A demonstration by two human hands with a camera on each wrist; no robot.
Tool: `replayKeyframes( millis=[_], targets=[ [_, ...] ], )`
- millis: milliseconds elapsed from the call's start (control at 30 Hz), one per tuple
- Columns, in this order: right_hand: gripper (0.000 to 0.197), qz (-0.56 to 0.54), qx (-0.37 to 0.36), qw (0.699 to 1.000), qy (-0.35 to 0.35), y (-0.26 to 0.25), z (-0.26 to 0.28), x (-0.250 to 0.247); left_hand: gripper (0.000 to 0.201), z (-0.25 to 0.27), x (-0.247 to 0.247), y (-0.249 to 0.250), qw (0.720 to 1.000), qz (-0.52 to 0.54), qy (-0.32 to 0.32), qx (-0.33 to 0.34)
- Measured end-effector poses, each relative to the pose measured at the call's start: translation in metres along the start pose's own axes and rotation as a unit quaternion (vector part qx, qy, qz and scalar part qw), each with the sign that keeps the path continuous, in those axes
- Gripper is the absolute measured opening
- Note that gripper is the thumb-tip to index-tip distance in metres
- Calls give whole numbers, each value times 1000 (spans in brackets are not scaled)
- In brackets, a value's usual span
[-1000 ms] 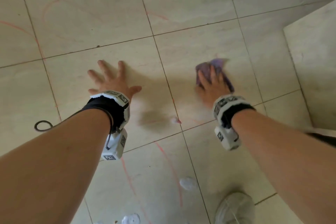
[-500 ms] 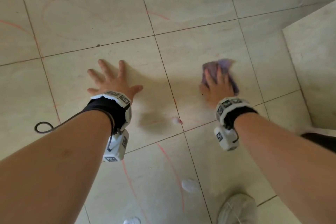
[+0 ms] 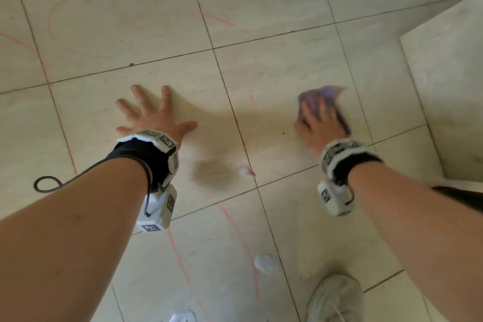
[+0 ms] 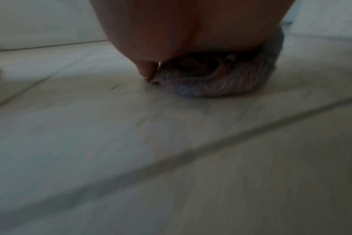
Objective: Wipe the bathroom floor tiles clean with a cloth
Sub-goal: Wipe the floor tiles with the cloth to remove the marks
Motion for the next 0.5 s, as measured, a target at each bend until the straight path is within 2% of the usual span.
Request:
replayKeyframes(
  millis=[67, 133, 167, 233, 300, 367, 400, 500],
  targets=[
    [63, -33, 63, 997, -8, 13, -21, -15, 91, 0, 0, 0, 1000, -1, 0, 2],
    [62, -55, 112, 992, -30, -6, -25, -11, 90, 1, -1, 1, 1000, -3, 2, 4],
    [61, -64, 98, 992, -37, -25, -21, -3, 90, 1, -1, 1, 1000, -4, 2, 4],
    [61, -53, 18, 998, -31, -70, 3, 15, 90, 1, -1, 1, 1000, -2, 2, 8],
    [62, -35, -55, 996, -58, -95, 42, 46, 91, 0, -2, -1, 1000, -1, 2, 5],
    [60, -20, -80, 993, -79, -83, 79, 65, 92, 0, -2, 0, 1000, -5, -2, 9],
    [60, -19, -69, 995, -73, -65, 88, 64, 92, -1, -2, 0, 1000, -6, -3, 10],
    [60, -29, 70, 995, -63, 15, 80, 51, 90, -2, 0, -1, 1000, -12, -2, 17]
  ],
)
Point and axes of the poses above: each hand's wrist, its own z-axis away from the middle knuckle, its own x-axis out of the palm, y = z × x, the point moved 8 cm from there along -z, towards the middle knuckle, and after that the axes turned 6 degrees about -z, right-handed, at the moved point
